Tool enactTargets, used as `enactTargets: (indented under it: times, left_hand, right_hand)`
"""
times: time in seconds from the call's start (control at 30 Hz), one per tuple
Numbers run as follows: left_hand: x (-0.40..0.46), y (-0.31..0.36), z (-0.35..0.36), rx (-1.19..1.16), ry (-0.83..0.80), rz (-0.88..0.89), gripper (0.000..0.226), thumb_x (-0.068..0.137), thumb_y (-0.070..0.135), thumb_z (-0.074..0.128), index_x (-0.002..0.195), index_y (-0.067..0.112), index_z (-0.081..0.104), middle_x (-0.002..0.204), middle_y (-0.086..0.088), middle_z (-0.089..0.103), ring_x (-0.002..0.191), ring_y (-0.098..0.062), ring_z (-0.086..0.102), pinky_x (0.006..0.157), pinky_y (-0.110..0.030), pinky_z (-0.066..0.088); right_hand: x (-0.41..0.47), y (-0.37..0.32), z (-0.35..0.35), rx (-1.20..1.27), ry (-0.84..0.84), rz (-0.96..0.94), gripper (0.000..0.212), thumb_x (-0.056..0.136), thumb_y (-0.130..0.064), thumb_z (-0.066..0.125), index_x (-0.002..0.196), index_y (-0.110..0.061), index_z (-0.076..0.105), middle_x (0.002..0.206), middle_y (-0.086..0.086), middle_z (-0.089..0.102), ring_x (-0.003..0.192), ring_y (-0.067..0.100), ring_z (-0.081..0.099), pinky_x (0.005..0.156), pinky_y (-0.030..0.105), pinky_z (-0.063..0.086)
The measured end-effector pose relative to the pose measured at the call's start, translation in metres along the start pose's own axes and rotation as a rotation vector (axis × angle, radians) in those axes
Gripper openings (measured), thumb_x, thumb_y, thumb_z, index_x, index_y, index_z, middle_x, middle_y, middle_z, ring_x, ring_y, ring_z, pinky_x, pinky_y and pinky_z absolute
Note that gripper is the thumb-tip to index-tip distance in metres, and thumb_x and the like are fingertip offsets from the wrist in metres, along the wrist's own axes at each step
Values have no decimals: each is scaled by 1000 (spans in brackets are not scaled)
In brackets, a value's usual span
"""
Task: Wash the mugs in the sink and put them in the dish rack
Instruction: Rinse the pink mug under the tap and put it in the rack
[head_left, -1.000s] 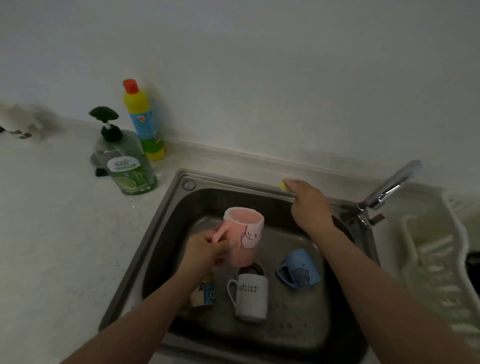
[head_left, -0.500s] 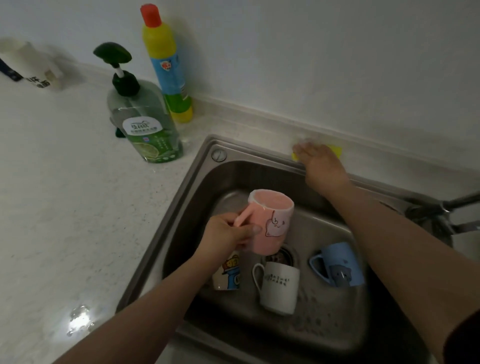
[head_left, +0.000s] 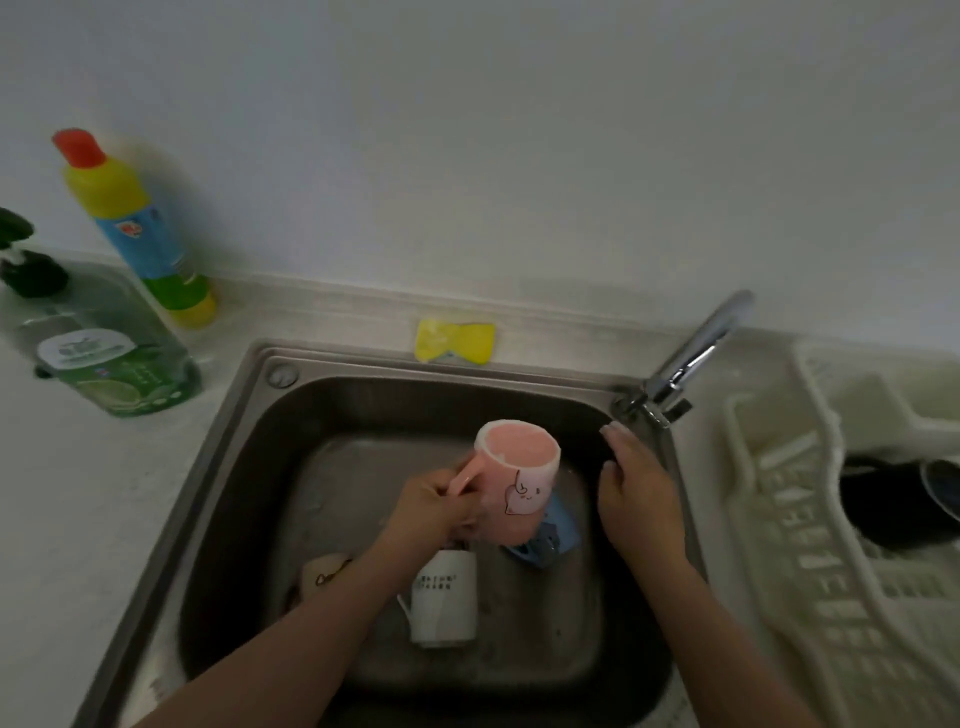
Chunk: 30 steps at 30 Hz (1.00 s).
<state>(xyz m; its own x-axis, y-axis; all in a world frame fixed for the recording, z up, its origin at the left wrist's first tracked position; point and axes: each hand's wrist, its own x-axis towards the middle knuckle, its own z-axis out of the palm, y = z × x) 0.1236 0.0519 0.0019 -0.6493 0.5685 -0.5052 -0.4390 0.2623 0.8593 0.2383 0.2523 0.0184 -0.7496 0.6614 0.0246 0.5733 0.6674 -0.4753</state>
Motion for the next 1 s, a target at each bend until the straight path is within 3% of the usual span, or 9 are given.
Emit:
enactTargets:
  times: [0.07, 0.2, 0.3, 0.4, 0.57, 0.7, 0.9, 1.0]
  left_hand:
    - [-1, 2, 20, 10, -7, 1, 12, 82, 6, 74, 93, 9, 71, 97, -19, 72, 80, -25, 70, 73, -41, 59]
    - [-4, 6, 52, -4, -29, 41, 13, 84, -3, 69, 95, 5, 69, 94, -13, 71, 71, -13, 69, 58, -22, 55]
    - [-2, 6, 66, 12, -17, 84, 12, 85, -6, 67, 88, 5, 69, 112, -16, 70, 77, -12, 69, 64, -27, 59]
    - [-2, 8, 76, -8, 6, 106, 11, 85, -10, 64, 87, 1, 66, 131, -20, 61, 70, -5, 68, 62, -28, 58]
    - [-4, 16, 83, -55, -4, 137, 22, 86, -11, 62, 84, 10, 67, 139, -4, 57, 67, -6, 66, 61, -27, 57]
    - [2, 13, 82, -81, -8, 172, 29, 86, -13, 61, 112, -2, 67, 140, 15, 52, 84, -10, 65, 60, -28, 58]
    - [9, 16, 86, -14, -31, 229, 38, 85, -14, 59, 122, -6, 63, 138, 17, 52, 94, -8, 65, 61, -24, 56]
    - [12, 18, 91, -27, -42, 233, 36, 84, -15, 58, 117, -5, 66, 134, 21, 53, 86, -1, 67, 60, -24, 56]
  right_hand:
    - [9, 13, -12, -73, 23, -6, 48, 92, -4, 49, 140, -3, 47, 149, 13, 42, 139, 24, 36, 113, 25, 21]
    - [34, 29, -27, -178, 25, 27, 56, 90, -6, 47, 145, 3, 36, 154, 22, 27, 144, 32, 23, 120, 35, 17]
    - [52, 37, -31, -189, -9, 74, 57, 90, -7, 46, 145, 4, 34, 151, 22, 32, 141, 33, 29, 117, 34, 20]
    - [64, 40, -37, -179, -66, 105, 57, 86, -4, 46, 142, 6, 37, 146, 21, 40, 137, 31, 35, 113, 32, 25]
    - [61, 35, -44, -144, -60, 122, 49, 81, 0, 48, 130, 1, 51, 130, 19, 52, 118, 35, 52, 99, 36, 41]
    - [49, 30, -44, -121, -91, 105, 54, 86, -1, 44, 140, -5, 44, 138, 15, 49, 120, 35, 52, 99, 35, 40]
    - [49, 33, -55, -101, -120, 114, 45, 89, -1, 41, 133, -6, 51, 133, 19, 55, 119, 36, 53, 97, 34, 41]
    - [47, 32, -55, -107, -149, 89, 42, 89, -3, 42, 129, -10, 54, 129, 18, 59, 114, 38, 56, 93, 34, 44]
